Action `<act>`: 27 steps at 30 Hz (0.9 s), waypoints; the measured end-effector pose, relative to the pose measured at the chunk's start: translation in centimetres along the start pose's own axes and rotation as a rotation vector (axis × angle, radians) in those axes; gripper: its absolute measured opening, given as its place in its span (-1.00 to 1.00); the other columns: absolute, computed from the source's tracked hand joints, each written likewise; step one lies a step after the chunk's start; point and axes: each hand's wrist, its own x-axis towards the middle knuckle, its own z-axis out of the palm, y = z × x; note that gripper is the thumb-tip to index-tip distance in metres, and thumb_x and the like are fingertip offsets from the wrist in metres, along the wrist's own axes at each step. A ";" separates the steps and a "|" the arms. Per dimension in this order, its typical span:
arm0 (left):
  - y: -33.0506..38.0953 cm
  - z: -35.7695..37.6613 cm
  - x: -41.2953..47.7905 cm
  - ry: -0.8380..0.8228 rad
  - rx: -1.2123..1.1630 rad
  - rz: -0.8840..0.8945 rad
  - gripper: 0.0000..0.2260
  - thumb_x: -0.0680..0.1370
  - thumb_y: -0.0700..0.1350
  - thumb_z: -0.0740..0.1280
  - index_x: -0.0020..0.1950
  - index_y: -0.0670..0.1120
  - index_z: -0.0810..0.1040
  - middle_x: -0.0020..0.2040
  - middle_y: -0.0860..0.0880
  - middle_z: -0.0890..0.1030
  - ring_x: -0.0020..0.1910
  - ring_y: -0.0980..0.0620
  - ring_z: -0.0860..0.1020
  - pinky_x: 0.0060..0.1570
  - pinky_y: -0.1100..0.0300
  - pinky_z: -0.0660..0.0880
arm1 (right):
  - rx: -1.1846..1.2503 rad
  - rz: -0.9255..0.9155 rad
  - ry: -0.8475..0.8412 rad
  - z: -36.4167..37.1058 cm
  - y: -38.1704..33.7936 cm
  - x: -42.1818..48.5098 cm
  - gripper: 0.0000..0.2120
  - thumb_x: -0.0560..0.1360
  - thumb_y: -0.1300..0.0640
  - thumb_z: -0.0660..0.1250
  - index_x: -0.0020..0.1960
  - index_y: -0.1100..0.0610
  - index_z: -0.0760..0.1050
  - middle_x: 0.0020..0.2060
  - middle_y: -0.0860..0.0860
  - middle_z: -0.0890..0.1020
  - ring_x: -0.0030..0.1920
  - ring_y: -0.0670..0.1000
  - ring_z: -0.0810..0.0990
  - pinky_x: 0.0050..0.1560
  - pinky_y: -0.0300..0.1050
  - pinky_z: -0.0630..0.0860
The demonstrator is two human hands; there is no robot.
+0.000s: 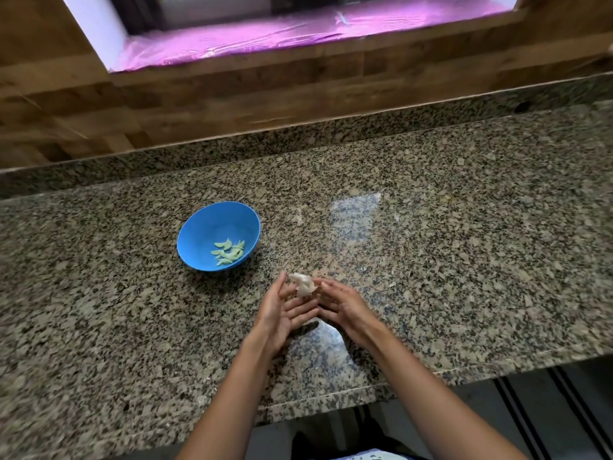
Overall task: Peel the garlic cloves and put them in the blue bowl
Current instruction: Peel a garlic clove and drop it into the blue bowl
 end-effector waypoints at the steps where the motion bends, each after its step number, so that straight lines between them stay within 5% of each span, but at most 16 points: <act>1: 0.1 -0.1 -0.1 -0.018 0.058 0.011 -0.65 0.57 0.08 0.25 0.13 -0.20 0.49 0.04 -0.29 0.61 -0.03 -0.18 0.65 -0.12 0.06 0.62 | -0.032 -0.004 0.002 0.0 0.1 0.1 -0.77 0.57 0.24 0.20 0.18 0.19 0.51 0.01 0.13 0.63 -0.05 0.01 0.61 -0.02 -0.12 0.60; 4: 0.2 0.3 -0.4 -0.029 0.198 0.109 -0.81 0.50 -0.12 0.37 0.03 -0.21 0.59 0.03 -0.27 0.63 -0.06 -0.09 0.66 -0.10 0.17 0.61 | -0.165 -0.036 0.020 0.2 0.0 0.1 -0.77 0.57 0.25 0.20 0.18 0.18 0.52 0.04 0.14 0.63 0.06 0.07 0.60 0.13 0.00 0.53; 7: 0.2 0.6 -0.1 0.007 0.149 0.120 -0.86 0.50 -0.28 0.33 0.02 -0.27 0.59 -0.03 -0.27 0.64 -0.11 -0.09 0.65 -0.14 0.18 0.62 | -0.199 -0.111 0.027 0.5 -0.2 -0.1 -0.82 0.53 0.30 0.25 0.09 0.18 0.56 -0.02 0.12 0.64 -0.02 0.06 0.61 0.04 -0.06 0.55; 11: 0.2 0.8 0.1 0.026 0.126 0.092 -0.86 0.54 -0.30 0.25 0.04 -0.23 0.57 -0.17 -0.22 0.65 -0.17 -0.11 0.61 -0.24 0.13 0.56 | -0.429 -0.303 0.089 0.4 -0.6 -0.1 -0.84 0.44 0.35 0.36 0.00 0.20 0.59 -0.09 0.06 0.65 -0.09 -0.02 0.62 -0.06 -0.18 0.58; 15: -0.2 1.2 -0.2 -0.138 0.125 0.071 -0.73 0.45 -0.24 0.39 0.14 -0.24 0.56 0.02 -0.20 0.66 0.01 -0.08 0.64 -0.11 0.18 0.59 | -0.447 -0.359 0.179 0.3 -0.9 0.0 -0.84 0.41 0.32 0.41 -0.02 0.20 0.59 -0.11 0.07 0.66 -0.06 0.00 0.62 -0.07 -0.25 0.57; 22: -0.3 1.7 0.2 -0.153 -0.146 0.081 -0.68 0.40 -0.32 0.37 0.15 -0.23 0.54 -0.05 -0.21 0.65 -0.13 -0.03 0.63 -0.26 0.24 0.60 | 0.157 -0.061 0.074 0.3 -1.7 -0.7 -0.75 0.61 0.17 0.10 0.19 0.17 0.47 0.12 0.14 0.56 0.13 0.07 0.54 0.17 0.01 0.48; 24: -0.6 2.3 0.2 -0.172 -0.025 0.140 -0.69 0.40 -0.28 0.39 0.13 -0.18 0.57 -0.02 -0.18 0.66 -0.11 -0.03 0.65 -0.18 0.20 0.61 | 0.213 0.023 -0.009 0.7 -1.4 -0.9 -0.70 0.63 0.08 0.02 0.26 0.12 0.42 0.10 0.16 0.54 0.10 0.10 0.52 0.12 0.07 0.49; 27: -1.3 2.8 1.0 0.013 0.421 0.430 -0.80 0.47 -0.22 0.39 0.08 -0.07 0.61 0.03 -0.11 0.65 -0.01 -0.01 0.63 -0.07 0.19 0.59 | 0.316 0.016 0.014 1.1 -1.4 -1.1 -0.72 0.62 0.12 0.06 0.25 0.15 0.42 0.04 0.16 0.54 -0.12 0.02 0.53 -0.09 -0.09 0.52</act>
